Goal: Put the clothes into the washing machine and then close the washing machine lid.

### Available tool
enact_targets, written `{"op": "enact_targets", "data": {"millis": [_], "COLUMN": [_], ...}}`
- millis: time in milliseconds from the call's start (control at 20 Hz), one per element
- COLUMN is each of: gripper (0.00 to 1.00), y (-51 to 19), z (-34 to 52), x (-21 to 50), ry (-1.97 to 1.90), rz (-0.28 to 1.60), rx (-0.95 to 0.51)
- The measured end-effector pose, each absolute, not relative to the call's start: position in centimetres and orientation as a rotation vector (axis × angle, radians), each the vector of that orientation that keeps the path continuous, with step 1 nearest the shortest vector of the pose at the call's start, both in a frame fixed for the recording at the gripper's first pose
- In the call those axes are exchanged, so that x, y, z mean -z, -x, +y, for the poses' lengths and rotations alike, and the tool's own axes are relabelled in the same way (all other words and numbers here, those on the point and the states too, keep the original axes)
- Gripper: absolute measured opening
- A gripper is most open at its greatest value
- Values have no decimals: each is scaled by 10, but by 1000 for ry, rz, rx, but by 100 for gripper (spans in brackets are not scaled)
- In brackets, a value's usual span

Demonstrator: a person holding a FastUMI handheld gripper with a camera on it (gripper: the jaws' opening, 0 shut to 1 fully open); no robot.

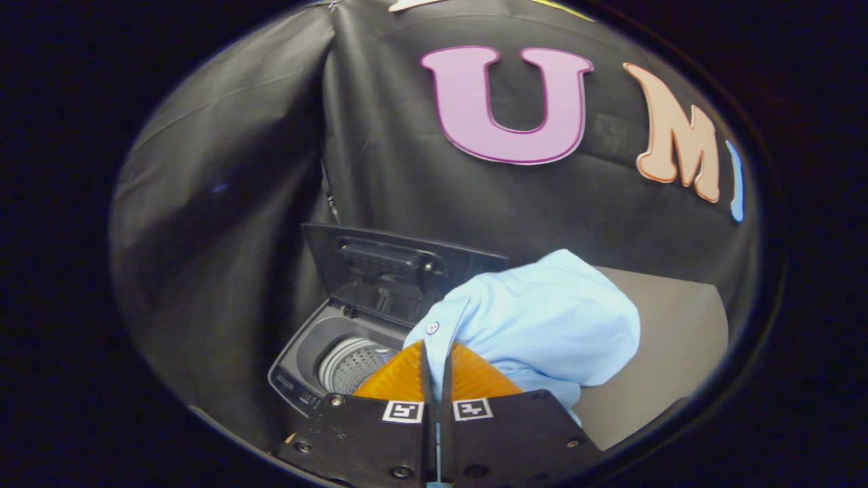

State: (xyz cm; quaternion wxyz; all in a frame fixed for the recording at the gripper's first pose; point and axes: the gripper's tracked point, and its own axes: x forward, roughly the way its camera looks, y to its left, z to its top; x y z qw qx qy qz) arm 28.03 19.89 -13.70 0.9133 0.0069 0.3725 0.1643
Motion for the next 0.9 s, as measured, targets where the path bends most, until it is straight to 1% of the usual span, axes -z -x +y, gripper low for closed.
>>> {"op": "enact_targets", "data": {"millis": [500, 750, 800, 900], "gripper": [2, 2, 5, 16], "y": [-253, -247, -242, -240], "z": [289, 303, 301, 299], "x": [203, 248, 258, 269], "ry": [12, 63, 79, 73], "rz": [895, 944, 964, 978], "rx": [-472, -470, -472, -458]}}
